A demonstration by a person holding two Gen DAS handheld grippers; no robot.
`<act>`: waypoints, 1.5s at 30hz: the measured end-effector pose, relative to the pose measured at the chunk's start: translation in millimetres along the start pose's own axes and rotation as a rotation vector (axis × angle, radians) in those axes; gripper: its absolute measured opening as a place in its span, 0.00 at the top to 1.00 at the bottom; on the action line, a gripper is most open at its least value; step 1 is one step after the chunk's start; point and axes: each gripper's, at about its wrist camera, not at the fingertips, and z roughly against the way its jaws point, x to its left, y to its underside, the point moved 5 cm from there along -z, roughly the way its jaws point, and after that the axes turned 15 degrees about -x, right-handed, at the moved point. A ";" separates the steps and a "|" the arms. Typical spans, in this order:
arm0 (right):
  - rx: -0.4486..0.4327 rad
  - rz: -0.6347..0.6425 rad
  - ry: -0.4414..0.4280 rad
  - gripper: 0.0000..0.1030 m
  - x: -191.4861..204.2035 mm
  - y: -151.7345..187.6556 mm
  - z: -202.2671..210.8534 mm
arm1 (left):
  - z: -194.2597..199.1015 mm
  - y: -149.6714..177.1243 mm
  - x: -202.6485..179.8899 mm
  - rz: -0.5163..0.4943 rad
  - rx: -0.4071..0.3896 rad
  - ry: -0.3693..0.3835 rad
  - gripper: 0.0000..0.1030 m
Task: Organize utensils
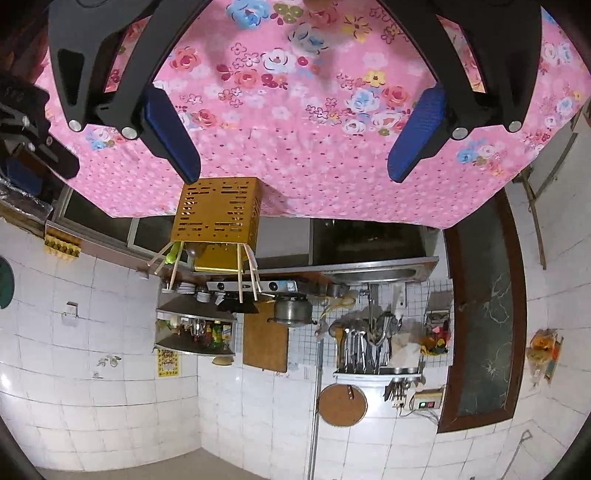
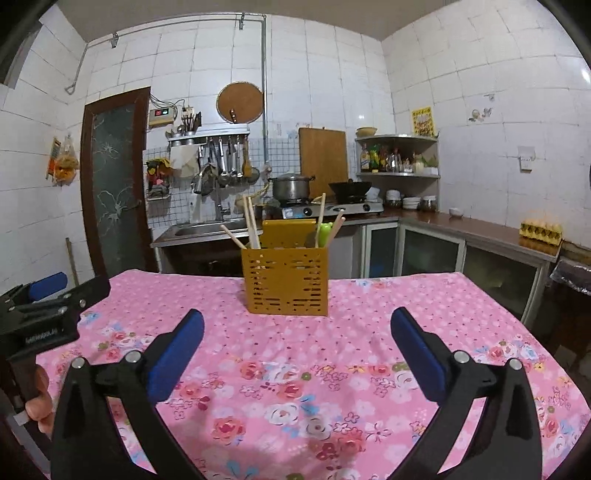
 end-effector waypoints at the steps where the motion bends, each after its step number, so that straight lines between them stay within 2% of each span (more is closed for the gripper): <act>1: 0.005 -0.002 0.004 0.04 -1.5 3.5 -1.7 | -1.0 3.8 -2.0 -0.011 -0.004 -0.007 0.05; 16: 0.042 0.012 0.065 0.04 -7.4 30.4 -11.7 | -15.3 34.7 -3.6 -0.052 0.025 0.002 0.05; 27: 0.018 0.010 0.119 0.04 -15.4 28.6 -8.5 | -8.5 39.3 -12.6 -0.096 -0.014 -0.003 0.05; 39: -0.016 0.059 0.132 0.04 -12.5 24.2 -0.1 | -8.1 39.2 -8.4 -0.070 -0.003 0.006 0.05; 45: -0.016 0.062 0.133 0.04 -11.9 24.0 0.5 | -3.4 37.3 -9.2 -0.077 -0.031 -0.002 0.05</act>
